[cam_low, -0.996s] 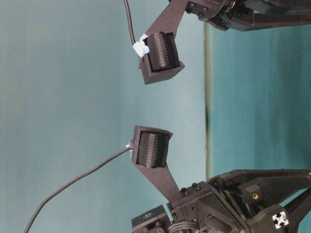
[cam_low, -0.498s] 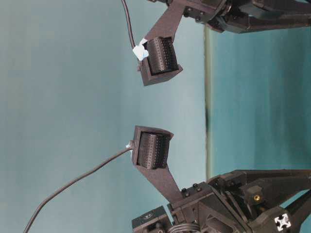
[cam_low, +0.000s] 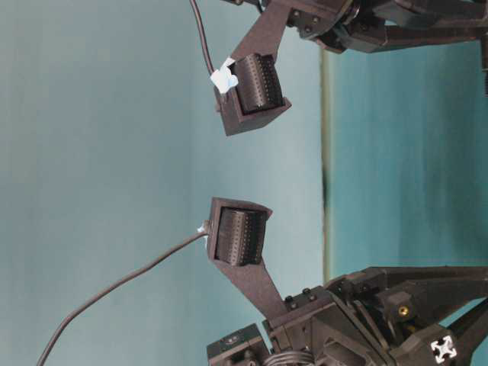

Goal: Insert the washer onto the shaft with both hands.
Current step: 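Close left gripper on the washer and right gripper on the shaft, then lift both objects and turn them to face each other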

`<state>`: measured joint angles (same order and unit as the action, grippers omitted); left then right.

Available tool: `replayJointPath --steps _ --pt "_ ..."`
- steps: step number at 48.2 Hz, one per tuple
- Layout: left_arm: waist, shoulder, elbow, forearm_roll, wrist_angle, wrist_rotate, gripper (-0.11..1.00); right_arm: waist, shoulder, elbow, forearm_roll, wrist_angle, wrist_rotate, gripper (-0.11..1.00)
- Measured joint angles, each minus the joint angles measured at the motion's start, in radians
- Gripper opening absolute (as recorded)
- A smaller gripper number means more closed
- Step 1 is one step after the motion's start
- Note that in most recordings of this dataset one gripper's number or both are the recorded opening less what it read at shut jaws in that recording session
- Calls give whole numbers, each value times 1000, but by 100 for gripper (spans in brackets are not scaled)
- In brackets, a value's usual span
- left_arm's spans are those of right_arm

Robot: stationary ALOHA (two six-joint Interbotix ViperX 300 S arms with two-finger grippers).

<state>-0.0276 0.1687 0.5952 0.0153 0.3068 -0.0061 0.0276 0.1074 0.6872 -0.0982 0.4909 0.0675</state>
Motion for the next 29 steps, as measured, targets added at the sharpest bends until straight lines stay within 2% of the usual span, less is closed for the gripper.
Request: replayJointPath --steps 15,29 --pt "0 -38 8 0 -20 14 36 -11 -31 26 -8 -21 0 0" --pt "17 -150 123 2 -212 20 36 -25 -107 114 -12 -164 17 0"
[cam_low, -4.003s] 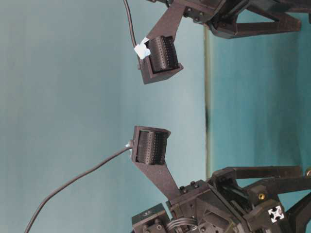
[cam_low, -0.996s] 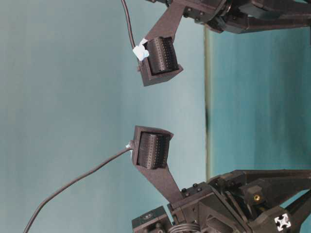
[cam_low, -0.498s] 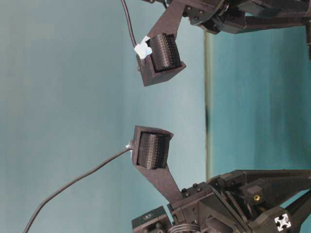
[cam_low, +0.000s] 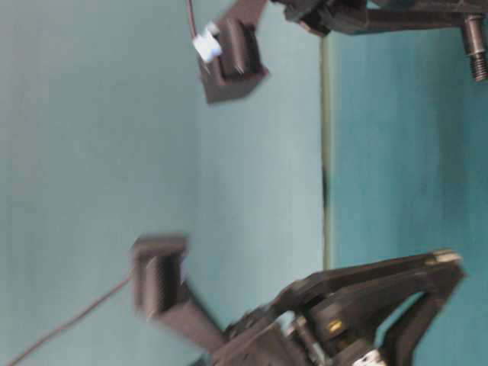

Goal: Insert the washer onto the shaft with both hands.
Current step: 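Lift both objects and turn them to face each other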

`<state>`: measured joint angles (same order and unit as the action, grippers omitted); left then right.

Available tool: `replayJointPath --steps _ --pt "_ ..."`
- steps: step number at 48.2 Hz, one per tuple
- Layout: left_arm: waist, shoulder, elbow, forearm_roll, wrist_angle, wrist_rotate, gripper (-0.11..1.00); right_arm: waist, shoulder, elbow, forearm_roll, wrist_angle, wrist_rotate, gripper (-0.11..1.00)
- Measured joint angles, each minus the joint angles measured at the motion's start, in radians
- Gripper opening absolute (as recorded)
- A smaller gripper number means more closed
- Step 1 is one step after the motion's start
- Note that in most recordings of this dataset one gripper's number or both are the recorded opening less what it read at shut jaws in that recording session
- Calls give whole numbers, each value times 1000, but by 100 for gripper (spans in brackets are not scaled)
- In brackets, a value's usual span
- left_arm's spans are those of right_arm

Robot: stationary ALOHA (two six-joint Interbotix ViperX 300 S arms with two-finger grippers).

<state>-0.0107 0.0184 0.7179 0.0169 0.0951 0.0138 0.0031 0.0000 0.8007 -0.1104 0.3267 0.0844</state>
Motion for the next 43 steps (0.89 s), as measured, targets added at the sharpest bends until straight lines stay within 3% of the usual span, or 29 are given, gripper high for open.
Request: replayJointPath --steps 10,30,43 --pt "-2 -58 84 2 -153 2 36 -2 -29 49 0 -156 29 0" --pt "-2 -101 129 2 -282 -9 36 -3 -66 95 3 -333 83 0" --pt "-2 -106 147 0 -387 -31 36 -3 -115 186 74 -552 104 0"
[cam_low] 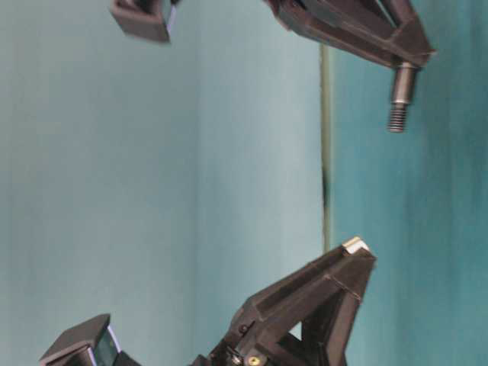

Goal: Insert the washer onto the shaft with both hands.
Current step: 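Lift both objects and turn them to face each other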

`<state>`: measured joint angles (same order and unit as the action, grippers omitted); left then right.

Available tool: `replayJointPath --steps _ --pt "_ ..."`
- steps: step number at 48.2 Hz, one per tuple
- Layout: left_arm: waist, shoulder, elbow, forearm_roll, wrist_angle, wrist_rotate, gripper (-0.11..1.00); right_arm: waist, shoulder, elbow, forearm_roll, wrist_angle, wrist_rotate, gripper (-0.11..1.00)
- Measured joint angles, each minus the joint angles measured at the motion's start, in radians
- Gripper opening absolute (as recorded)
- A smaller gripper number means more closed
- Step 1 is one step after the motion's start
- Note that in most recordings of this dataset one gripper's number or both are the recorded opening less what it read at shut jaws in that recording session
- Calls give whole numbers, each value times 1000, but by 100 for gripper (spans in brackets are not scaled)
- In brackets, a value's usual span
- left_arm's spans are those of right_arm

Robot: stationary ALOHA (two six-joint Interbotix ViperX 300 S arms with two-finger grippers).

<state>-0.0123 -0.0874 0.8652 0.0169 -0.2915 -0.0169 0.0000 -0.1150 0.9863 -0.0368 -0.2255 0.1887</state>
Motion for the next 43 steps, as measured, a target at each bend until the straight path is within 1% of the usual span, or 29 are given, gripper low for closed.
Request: replayJointPath --steps 4,8,13,16,24,31,35,43 --pt "0 0 11 0 -46 -18 36 0 -15 29 17 -61 0 0" --pt "0 -2 25 2 -114 -51 36 0 -25 51 28 -106 0 0" --pt "2 6 32 2 -189 -100 36 2 -31 67 43 -146 5 0" --pt "0 15 35 2 -215 -117 36 6 -31 72 48 -161 8 0" --pt "0 40 34 2 -235 -127 36 23 -23 74 51 -181 9 0" --pt "0 64 25 2 -241 -133 36 34 15 84 55 -230 11 0" --pt "0 78 15 2 -247 -140 36 41 46 89 71 -281 23 0" --pt "0 120 2 0 -285 -169 36 57 98 89 77 -373 52 0"
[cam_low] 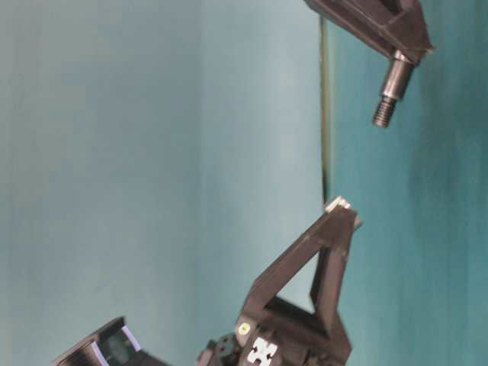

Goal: Insert the washer onto the shaft with both hands.
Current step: 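Lift both objects and turn them to face each other, then push the washer with the left gripper onto the shaft's threaded end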

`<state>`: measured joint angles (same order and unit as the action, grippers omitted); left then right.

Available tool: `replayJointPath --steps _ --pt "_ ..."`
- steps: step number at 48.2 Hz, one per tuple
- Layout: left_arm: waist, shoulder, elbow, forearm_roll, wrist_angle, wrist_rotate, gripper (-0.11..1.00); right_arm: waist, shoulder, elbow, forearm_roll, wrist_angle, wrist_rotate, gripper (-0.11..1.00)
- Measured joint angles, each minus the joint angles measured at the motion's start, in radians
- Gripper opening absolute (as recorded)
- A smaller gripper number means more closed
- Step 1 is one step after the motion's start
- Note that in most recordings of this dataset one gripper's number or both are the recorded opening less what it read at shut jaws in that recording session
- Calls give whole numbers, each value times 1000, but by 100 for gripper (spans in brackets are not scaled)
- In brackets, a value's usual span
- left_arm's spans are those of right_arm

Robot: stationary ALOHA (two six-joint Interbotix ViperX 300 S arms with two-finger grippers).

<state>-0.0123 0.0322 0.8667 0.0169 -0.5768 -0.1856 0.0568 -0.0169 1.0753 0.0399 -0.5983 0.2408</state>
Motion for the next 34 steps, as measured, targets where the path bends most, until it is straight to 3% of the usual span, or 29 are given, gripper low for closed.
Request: replayJointPath --steps 34 --pt "-17 84 -89 2 -31 -23 36 6 31 -25 2 -61 2 0"
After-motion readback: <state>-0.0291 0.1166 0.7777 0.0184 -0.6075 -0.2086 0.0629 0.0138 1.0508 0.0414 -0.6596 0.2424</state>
